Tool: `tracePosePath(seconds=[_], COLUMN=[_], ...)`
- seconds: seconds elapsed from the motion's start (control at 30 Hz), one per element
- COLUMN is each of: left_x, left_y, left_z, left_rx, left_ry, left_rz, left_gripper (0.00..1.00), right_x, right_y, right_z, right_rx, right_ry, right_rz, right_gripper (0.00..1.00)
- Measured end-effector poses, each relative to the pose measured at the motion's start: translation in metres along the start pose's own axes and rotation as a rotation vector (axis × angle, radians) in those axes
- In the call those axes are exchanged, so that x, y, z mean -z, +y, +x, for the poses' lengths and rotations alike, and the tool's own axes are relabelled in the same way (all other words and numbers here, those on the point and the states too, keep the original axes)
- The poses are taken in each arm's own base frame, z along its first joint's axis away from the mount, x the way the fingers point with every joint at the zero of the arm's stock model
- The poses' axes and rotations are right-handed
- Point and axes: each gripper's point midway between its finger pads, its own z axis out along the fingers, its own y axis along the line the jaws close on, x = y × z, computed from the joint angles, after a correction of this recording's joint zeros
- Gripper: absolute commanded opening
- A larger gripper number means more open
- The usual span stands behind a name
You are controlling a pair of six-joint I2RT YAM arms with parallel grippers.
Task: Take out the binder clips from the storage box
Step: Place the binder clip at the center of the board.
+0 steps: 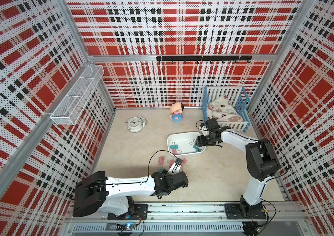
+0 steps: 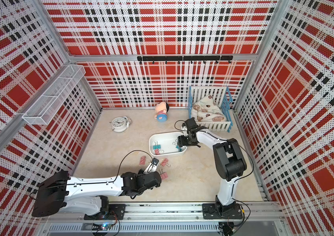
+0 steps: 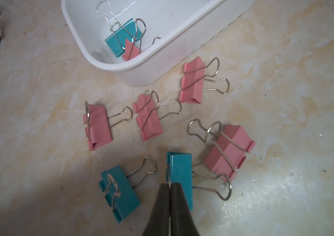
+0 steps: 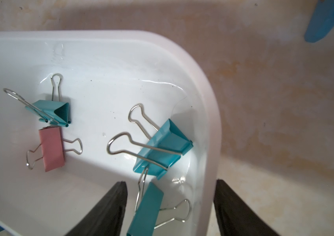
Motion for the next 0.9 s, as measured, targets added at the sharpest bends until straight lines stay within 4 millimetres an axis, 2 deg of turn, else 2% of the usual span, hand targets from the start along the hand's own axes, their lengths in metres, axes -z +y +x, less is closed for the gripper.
tracePosePath(seconds=[0.07, 0.17, 0.33, 0.77, 0.9], left_x=[0.0002, 0.0005, 0.0016, 0.0060, 0.0078], left_y=[-0.0006, -0.0012, -0.0012, 0.0026, 0.0016], left_z=[-0.0004, 0.0000, 0.0005, 0.0058, 0.0018], left_rx=[-0.006, -0.013, -0.028, -0.056, -0.059], left_ry=[0.002, 0.004, 0.009, 0.028, 0.029], left_rz=[-0.002, -0.005, -0.016, -0.044, -0.051], left_gripper=[0.09, 0.10, 0.05, 0.07, 0.07], right_x=[0.0000, 0.0000, 0.0000, 0.0000, 0.0000], right_y=[0.0001, 0.0001, 0.0001, 0.0001, 0.0001], right_z=[0.0000, 0.0000, 0.0000, 0.0000, 0.0000], right_rx=[0.000, 0.000, 0.000, 0.000, 0.000], right_ry=[0.000, 0.000, 0.000, 0.000, 0.000], right_rz=[0.000, 0.000, 0.000, 0.000, 0.000], right_gripper=[0.73, 0.74, 0.74, 0.74, 0.74])
